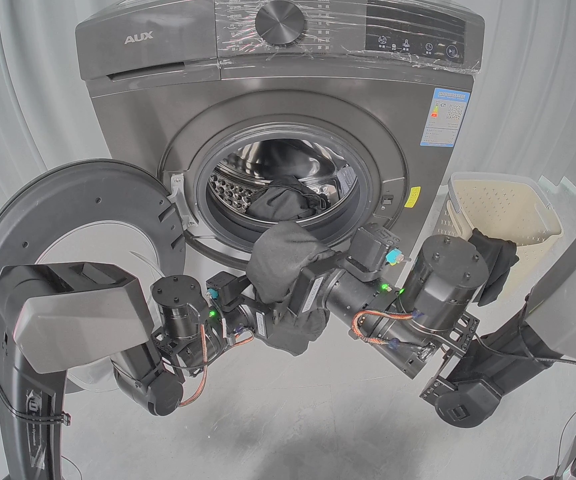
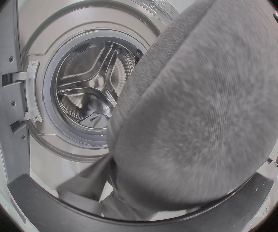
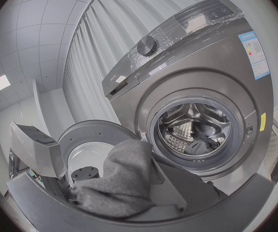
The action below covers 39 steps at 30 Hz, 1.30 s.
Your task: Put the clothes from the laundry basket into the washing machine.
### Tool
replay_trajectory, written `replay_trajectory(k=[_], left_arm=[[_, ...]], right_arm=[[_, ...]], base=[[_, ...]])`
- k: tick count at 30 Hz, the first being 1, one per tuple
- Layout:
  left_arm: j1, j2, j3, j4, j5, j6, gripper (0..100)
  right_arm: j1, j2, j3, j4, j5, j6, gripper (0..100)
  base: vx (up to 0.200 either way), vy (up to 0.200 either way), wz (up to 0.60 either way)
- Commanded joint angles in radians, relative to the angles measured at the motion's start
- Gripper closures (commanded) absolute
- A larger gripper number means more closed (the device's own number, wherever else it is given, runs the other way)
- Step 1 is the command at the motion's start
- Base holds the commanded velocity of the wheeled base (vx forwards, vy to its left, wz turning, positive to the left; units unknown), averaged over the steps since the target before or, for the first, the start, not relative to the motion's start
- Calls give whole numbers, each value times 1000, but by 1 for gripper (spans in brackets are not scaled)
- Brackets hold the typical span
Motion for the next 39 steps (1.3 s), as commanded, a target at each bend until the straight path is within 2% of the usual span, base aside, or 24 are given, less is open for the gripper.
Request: replay_trajectory(k=[1,13,18,22,24,39], left_arm=[[-1,18,-19,-1,2,-1,100],[2,5,-31,-2,4,-6,100],[29,-7,-43,-2,65,-46,100],[42,-51,-42,-2,71,-66,100],[44,-71,-37,-2,71,-72,100],[-4,-231,86,-2,65,-75,100]], right_arm=[[0,-8,8,0,1,0,100],[-15,-6,21,-5,-1,2,100],[-18,-10,93,11,1,2,100],[-20,3,165,17,4,0,100],[-20,6,171,18,1,0,100],[-69,72,160,26,-1,0,100]], base=[[0,0,0],[0,0,0],[0,0,0],[0,0,0],[0,0,0],[0,0,0]])
